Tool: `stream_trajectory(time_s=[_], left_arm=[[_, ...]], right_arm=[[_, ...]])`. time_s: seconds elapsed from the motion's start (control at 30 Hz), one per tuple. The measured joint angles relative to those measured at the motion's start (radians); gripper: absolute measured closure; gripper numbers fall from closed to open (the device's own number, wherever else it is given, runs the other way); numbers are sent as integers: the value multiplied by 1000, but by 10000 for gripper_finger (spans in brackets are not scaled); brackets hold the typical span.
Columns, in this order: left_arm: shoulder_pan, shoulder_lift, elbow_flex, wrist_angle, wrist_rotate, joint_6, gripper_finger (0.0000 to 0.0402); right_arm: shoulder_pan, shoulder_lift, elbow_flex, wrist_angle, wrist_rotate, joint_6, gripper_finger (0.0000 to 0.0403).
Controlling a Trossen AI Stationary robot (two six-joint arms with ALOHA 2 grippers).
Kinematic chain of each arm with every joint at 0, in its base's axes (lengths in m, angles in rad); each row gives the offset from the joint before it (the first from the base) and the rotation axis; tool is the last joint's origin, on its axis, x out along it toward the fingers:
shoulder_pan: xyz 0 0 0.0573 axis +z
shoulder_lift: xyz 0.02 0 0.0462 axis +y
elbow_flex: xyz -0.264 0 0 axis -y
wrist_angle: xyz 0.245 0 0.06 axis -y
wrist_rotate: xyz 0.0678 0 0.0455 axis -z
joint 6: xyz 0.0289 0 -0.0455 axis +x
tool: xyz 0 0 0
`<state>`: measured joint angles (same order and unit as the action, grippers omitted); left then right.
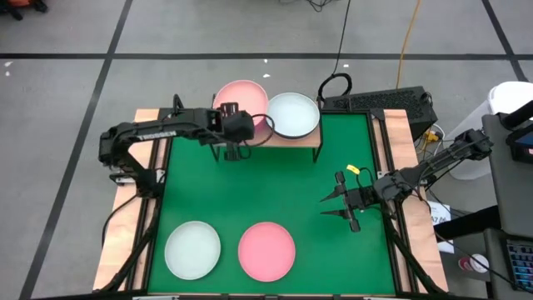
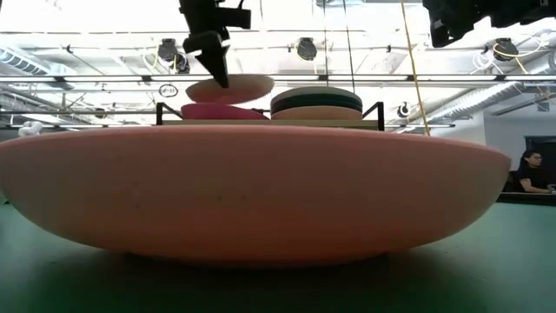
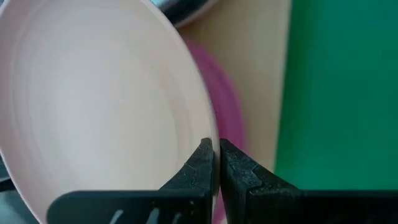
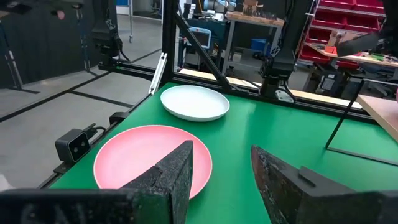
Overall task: Place and stack plates onto a shelf
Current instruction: Stack the light orange plate on top of the pink plate on the shelf
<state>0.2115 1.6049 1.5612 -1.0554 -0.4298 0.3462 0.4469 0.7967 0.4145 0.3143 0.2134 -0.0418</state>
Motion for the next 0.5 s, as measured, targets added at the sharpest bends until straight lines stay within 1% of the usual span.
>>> stream_trajectory(time_s=[0.07,0.13,0.33,0.5], left_arm=[[19,9,0,1,33,9,391],[35,15,0,1,37,8,386],[48,12,0,-14,36,-10,341],[46,12,0,-50,37,-34,322]], right_arm=[[0,0,0,-5,0,0,259],[0,0,0,-6,0,1,259],[0,0,0,-6,-3,19,259],[0,0,0,-6,-4,17,259]])
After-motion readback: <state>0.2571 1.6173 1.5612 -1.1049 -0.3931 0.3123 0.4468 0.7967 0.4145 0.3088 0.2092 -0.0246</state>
